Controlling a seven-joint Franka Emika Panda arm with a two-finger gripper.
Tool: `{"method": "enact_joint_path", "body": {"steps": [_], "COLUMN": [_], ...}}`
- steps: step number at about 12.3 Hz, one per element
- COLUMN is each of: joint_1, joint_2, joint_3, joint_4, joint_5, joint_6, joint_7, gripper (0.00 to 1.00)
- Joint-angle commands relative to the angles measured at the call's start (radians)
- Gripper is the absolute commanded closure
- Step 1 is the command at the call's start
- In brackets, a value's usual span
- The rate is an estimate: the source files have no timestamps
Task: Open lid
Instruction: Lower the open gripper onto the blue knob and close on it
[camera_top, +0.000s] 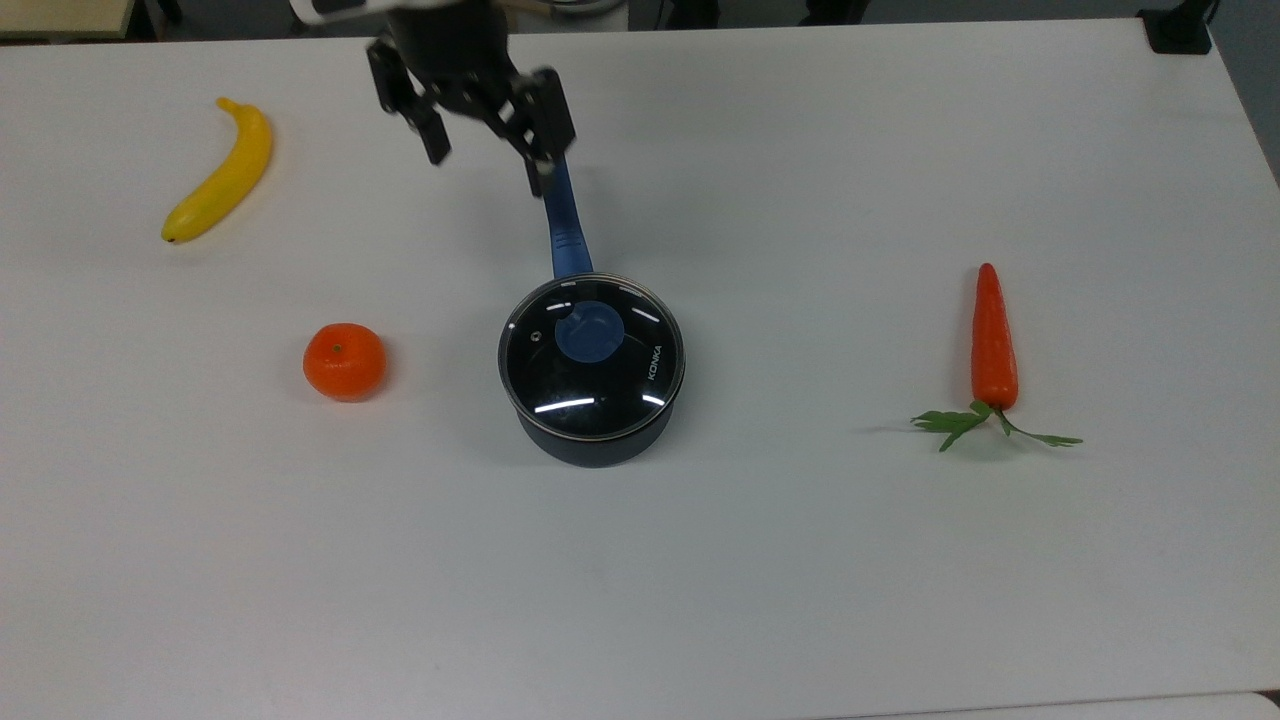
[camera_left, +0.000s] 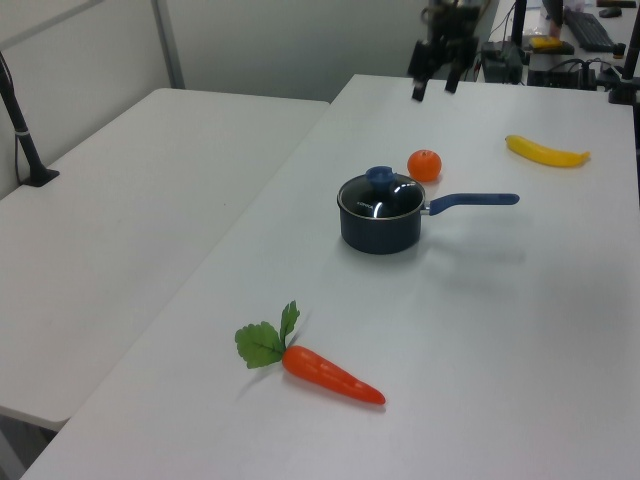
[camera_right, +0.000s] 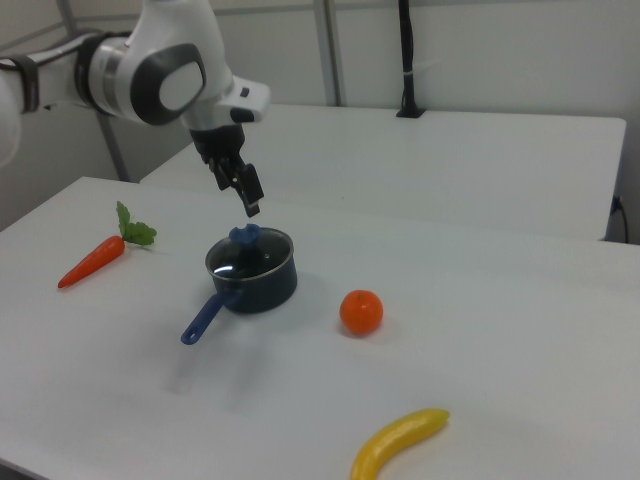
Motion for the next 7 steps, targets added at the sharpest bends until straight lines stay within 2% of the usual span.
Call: {"method": "enact_joint_path", "body": {"steps": [1,2,3,5,7], "joint_1": [0.046,0.058,0.052,0.057,0.060], "joint_2": [0.146,0.191,0.213,0.219,0.242], "joint_3": [0.000,0.002,0.002,0.002,0.017], "joint_4": [0.114,0.143,0.167,0.168,0.166], "joint_5": [-0.007,-0.005,-0.005,0.005,-0.013], "joint_6": [0.024,0.034,0.033,0.022,0.027], "joint_7": [0.061,0.091,0.181,0.255,0.413], "gripper": [0.00,0.00,0.00,0.00,0.00]}}
